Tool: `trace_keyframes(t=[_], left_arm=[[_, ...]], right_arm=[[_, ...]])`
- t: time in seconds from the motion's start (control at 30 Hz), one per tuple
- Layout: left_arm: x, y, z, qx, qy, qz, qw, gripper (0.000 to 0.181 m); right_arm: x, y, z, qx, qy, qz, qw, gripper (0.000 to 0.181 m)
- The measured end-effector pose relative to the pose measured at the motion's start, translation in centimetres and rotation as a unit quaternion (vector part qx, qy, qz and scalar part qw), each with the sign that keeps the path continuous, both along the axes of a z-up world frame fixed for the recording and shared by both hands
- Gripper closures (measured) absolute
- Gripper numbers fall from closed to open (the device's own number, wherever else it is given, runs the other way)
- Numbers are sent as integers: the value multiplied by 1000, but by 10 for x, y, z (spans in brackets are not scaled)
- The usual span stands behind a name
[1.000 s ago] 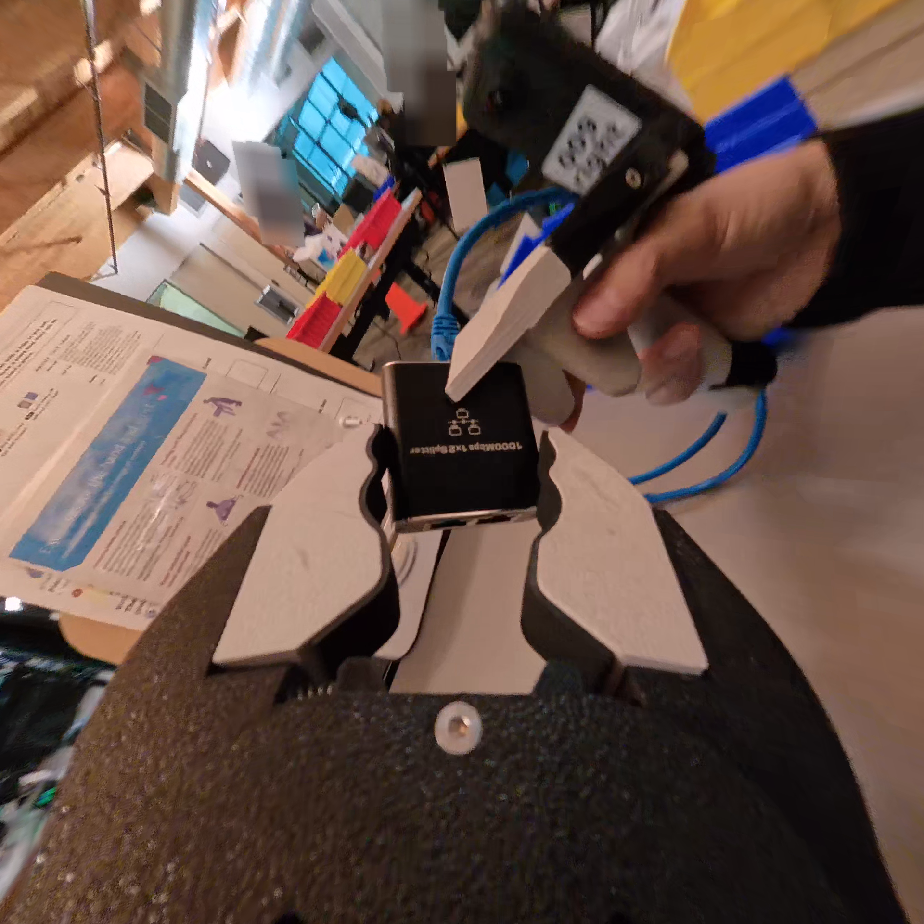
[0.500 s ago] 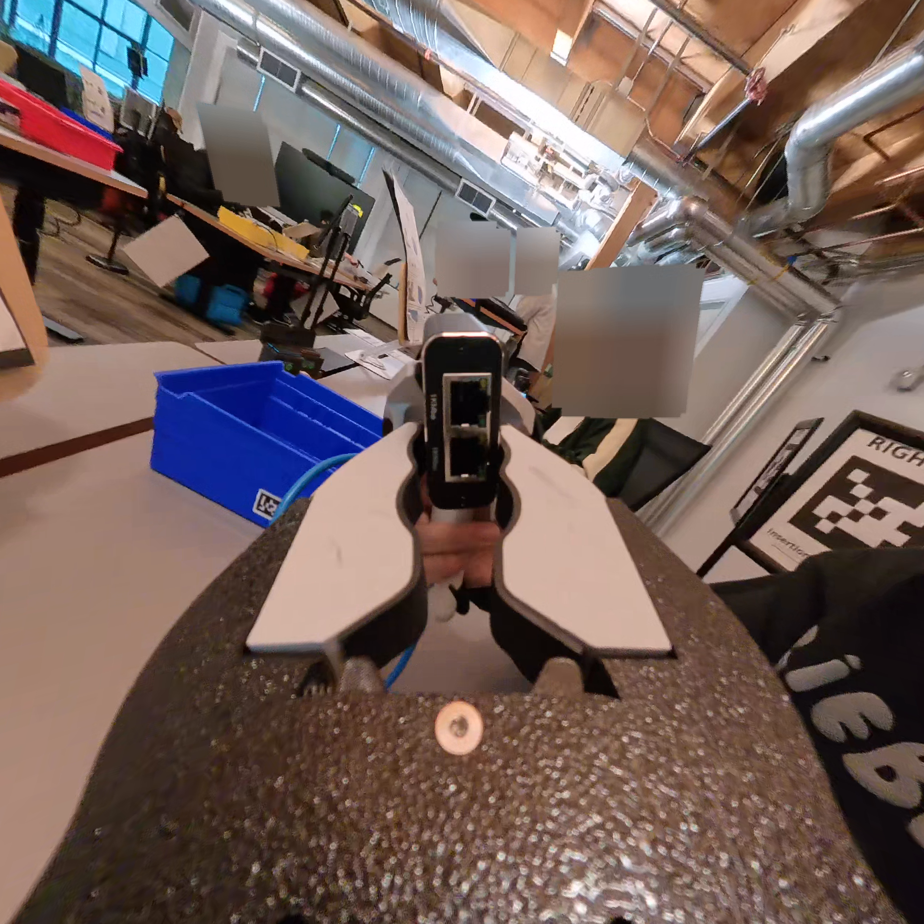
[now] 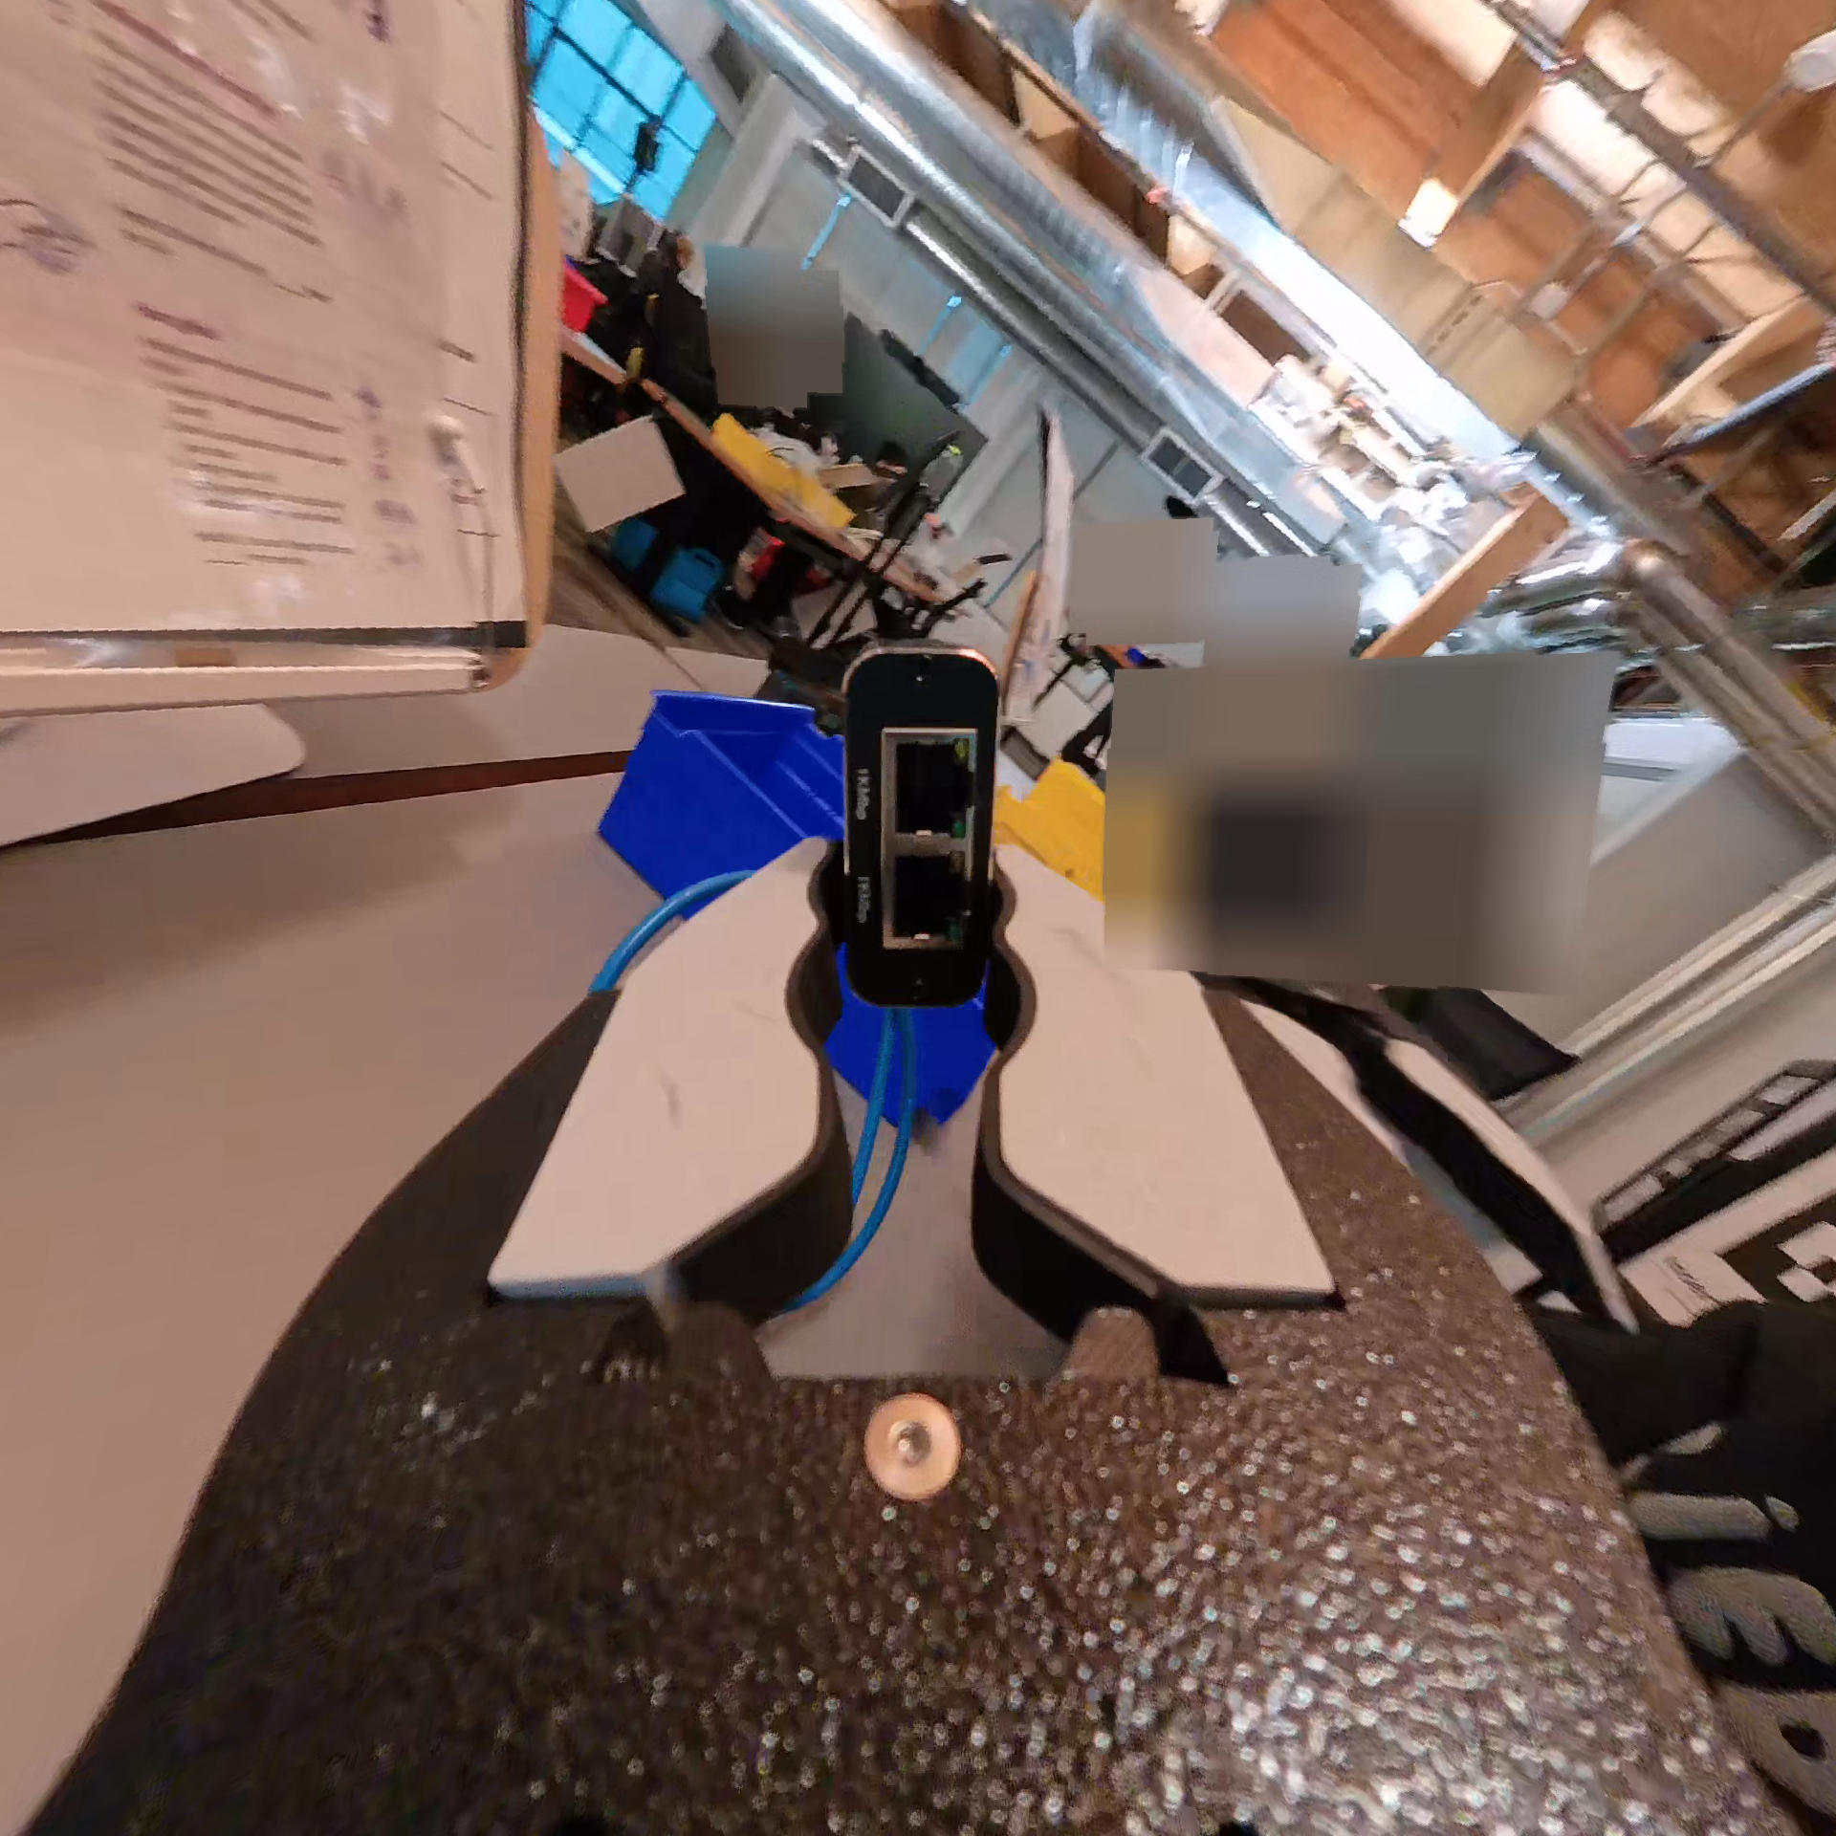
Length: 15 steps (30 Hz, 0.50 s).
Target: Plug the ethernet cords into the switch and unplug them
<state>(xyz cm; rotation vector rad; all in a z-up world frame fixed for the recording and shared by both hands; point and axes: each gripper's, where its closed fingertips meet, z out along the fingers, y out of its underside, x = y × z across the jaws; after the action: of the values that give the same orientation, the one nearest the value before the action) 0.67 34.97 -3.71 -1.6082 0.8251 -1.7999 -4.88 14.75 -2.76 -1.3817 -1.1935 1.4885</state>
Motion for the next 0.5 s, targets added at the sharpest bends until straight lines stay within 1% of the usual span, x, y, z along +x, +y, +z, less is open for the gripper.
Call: trace_keyframes(t=[0.03,0.07,0.1,0.13,0.17,0.2,0.23,0.27,0.3,0.37,0.43,0.5], left_arm=[[-1,3,-1,2,5,10,1000,157],[-1,3,-3,3,10,10,1000,158],[-1,3,-4,0,15,7,1000,158],[-1,3,-5,-1,18,10,1000,157],[0,2,-5,-4,18,7,1000,157],[1,-2,-4,-11,15,-5,1000,158],[1,-6,-3,-18,14,-19,1000,158],[3,-10,-2,-24,14,-29,999,158],[4,-15,-1,-27,15,-41,999,158],[9,-29,-1,-32,19,-75,996,158],[15,-46,-1,-38,22,-121,992,157],[20,-66,-2,-43,28,-176,983,157]], right_arm=[[-5,-21,-2,28,-17,45,998,125],[-10,-34,-5,72,-36,69,994,125],[-14,-37,-8,137,-58,61,987,123],[-18,-27,-8,217,-76,14,973,118],[-19,-3,-1,296,-83,-79,948,108],[-11,28,16,365,-87,-202,904,104],[6,56,36,410,-93,-320,849,105],[25,72,53,428,-90,-406,803,105],[38,78,58,433,-95,-440,781,106],[51,85,49,456,-120,-444,762,106],[64,96,35,484,-156,-449,735,97],[72,105,22,500,-178,-448,720,104]])
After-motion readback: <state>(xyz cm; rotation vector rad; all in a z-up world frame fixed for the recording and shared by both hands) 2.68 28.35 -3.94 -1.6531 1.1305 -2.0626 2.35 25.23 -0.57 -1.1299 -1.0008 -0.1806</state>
